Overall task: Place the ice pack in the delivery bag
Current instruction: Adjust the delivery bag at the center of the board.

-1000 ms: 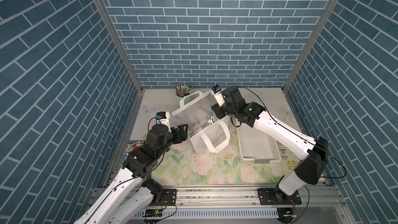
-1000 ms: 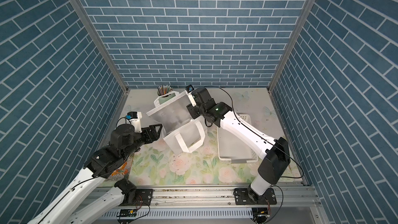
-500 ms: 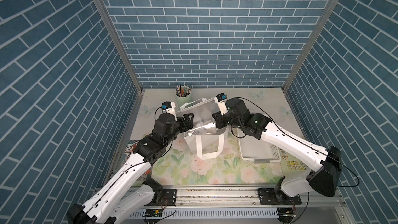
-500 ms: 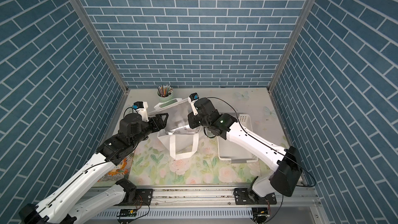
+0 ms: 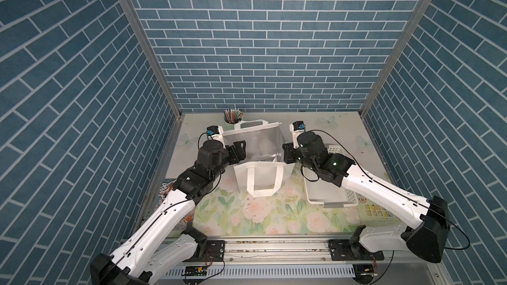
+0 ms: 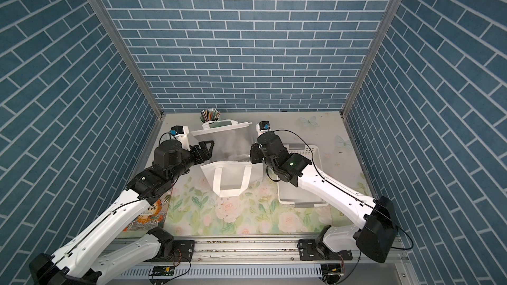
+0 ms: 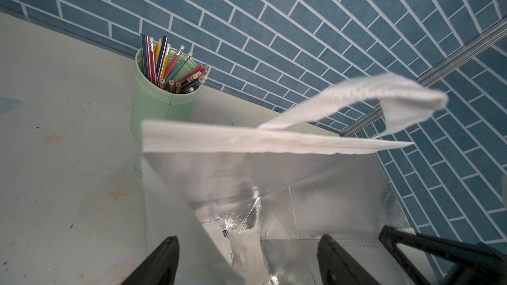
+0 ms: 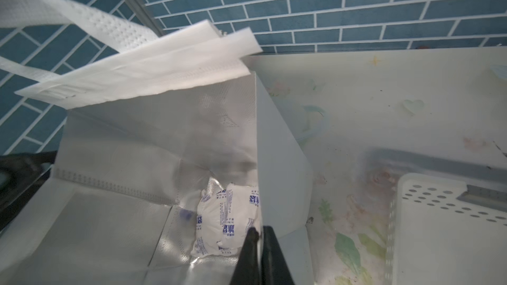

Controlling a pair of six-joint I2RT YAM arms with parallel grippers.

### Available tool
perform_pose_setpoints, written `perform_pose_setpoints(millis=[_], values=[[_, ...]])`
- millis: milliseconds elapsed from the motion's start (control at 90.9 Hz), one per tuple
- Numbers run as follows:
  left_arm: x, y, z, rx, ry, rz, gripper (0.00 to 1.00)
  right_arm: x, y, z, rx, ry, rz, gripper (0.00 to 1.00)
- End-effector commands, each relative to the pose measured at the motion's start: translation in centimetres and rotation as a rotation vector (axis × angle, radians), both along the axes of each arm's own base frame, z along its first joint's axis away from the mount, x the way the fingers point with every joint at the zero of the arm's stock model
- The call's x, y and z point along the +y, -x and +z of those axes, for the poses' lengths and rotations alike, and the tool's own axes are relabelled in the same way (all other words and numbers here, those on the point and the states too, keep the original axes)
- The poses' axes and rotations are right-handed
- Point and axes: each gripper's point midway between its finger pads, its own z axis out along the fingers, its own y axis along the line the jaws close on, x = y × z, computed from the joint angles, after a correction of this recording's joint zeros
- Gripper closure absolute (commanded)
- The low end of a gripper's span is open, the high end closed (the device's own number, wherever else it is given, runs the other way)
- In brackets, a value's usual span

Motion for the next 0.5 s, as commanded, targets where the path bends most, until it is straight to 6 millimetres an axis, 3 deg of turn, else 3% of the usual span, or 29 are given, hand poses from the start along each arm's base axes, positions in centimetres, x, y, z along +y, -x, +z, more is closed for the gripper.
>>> perform_pose_setpoints(millis=[0, 121, 297, 374, 484], values=[[0.3, 0.4, -1.7, 0.033, -0.032, -0.008, 0.18, -1.4, -1.2, -0.7, 0.010, -0.037, -0.011, 0.87], [0.6, 0.7, -1.9, 0.034, -0.038, 0.000, 0.18, -1.0, -1.2, 0.0, -0.008, -0.051, 0.058, 0.80], [0.7, 1.2, -0.2, -0.013, 0.000, -0.005, 0.18, -0.4, 0.3, 5.4, -0.167, -0.138, 0.164, 0.54], [1.0, 1.3, 0.0, -0.021, 0.002, 0.005, 0.18, -1.5, 0.8, 7.8, -0.249, -0.149, 0.158, 0.41], [1.5, 1.4, 0.2, -0.027, 0.009, 0.031, 0.18, -3.4, 1.5, 10.0, -0.362, -0.138, 0.123, 0.39]])
